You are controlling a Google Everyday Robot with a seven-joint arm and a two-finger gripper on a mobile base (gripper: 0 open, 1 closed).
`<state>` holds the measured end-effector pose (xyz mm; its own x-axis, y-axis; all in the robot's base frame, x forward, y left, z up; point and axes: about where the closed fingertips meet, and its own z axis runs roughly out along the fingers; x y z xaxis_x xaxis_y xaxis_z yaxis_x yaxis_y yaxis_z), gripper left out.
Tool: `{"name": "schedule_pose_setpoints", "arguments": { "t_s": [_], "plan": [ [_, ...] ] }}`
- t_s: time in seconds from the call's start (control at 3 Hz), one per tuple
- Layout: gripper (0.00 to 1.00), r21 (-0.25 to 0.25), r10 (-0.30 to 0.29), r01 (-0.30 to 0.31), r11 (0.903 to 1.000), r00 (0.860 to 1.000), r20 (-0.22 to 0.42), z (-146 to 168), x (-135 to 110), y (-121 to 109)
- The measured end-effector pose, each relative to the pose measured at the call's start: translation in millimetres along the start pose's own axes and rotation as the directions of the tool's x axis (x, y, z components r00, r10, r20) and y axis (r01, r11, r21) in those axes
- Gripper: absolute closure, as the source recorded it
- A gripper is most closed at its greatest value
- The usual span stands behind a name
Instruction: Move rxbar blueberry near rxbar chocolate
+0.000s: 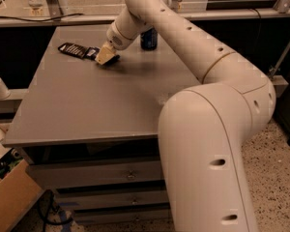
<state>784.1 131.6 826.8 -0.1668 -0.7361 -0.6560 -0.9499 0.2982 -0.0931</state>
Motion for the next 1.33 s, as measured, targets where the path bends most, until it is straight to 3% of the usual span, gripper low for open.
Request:
{"name": "schedule_pose_setpoints", "arguments": {
  "t_s": [0.33, 0.67, 1.0, 1.33],
  "plan": [
    [0.0, 0.0, 0.0, 0.0, 1.0, 1.0, 0.0, 0.0, 0.0, 0.1],
    [0.0, -0.032, -0.001, 0.003, 0.9995, 0.999, 0.046, -11.2, -10.0, 12.3],
    [0.0, -0.066, 0.022, -0.014, 0.9977, 0.991, 0.131, -35.9, -11.6, 24.6],
    [0.0, -0.085, 0.078, -0.061, 0.9945, 0.974, 0.214, -70.8, 7.6, 38.2]
  ]
}}
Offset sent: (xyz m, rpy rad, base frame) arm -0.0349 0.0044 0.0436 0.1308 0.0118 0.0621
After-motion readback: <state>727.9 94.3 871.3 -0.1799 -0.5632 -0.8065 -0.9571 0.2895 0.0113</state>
